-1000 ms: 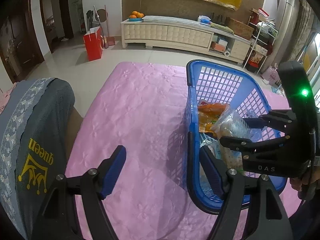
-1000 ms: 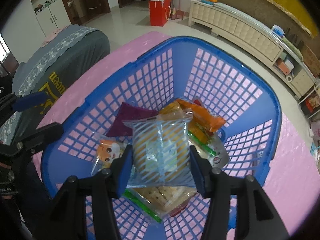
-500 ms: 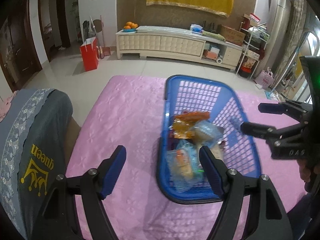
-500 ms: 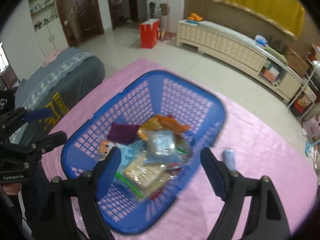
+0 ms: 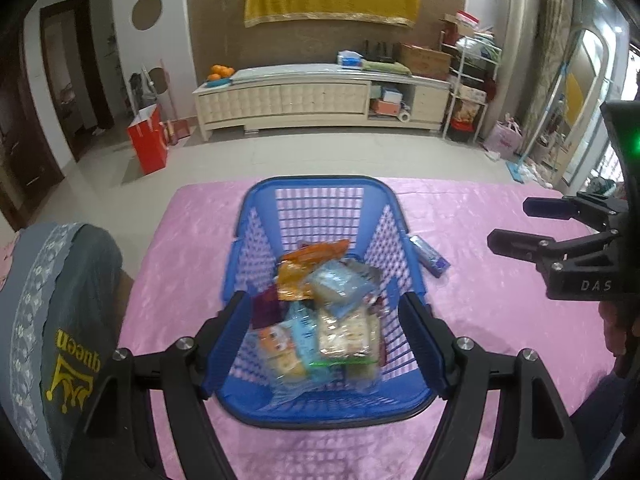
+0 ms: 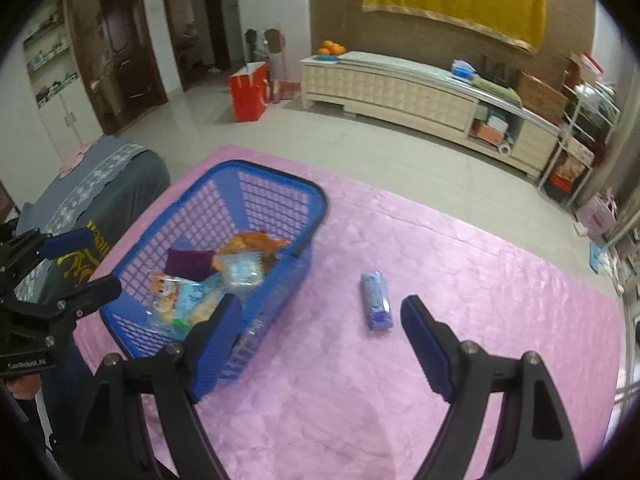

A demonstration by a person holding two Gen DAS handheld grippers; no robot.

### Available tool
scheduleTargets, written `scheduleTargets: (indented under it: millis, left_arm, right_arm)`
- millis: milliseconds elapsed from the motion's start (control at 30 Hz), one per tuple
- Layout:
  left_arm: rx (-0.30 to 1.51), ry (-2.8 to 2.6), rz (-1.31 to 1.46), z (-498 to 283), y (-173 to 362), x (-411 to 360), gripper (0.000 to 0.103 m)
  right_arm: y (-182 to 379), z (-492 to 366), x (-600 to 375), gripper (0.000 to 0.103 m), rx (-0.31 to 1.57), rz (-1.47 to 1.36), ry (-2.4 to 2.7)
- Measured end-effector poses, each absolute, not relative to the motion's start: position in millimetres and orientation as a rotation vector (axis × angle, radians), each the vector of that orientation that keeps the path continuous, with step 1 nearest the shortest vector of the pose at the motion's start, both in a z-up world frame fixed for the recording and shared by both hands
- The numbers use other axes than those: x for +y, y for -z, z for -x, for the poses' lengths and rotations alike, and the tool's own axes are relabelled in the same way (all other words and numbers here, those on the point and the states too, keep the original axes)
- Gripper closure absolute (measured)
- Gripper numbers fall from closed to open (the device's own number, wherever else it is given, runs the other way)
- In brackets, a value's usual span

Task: Organize snacks
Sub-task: 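Reach the right gripper to the blue Doublemint gum pack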

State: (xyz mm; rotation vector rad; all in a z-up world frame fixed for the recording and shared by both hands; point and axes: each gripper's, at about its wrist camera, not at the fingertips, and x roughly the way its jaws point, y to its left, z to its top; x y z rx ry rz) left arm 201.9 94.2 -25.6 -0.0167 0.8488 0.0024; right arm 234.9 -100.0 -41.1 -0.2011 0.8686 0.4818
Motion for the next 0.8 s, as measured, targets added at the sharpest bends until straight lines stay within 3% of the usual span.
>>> scheduleTargets:
  millis: [800]
  left_arm:
    - [1.07,-0.008,-0.108,-303.5,78.4,86.4,0.029]
  right_arm:
    - [120.3,-308.9,-116.8,0.018,1.014,0.211,-0.431]
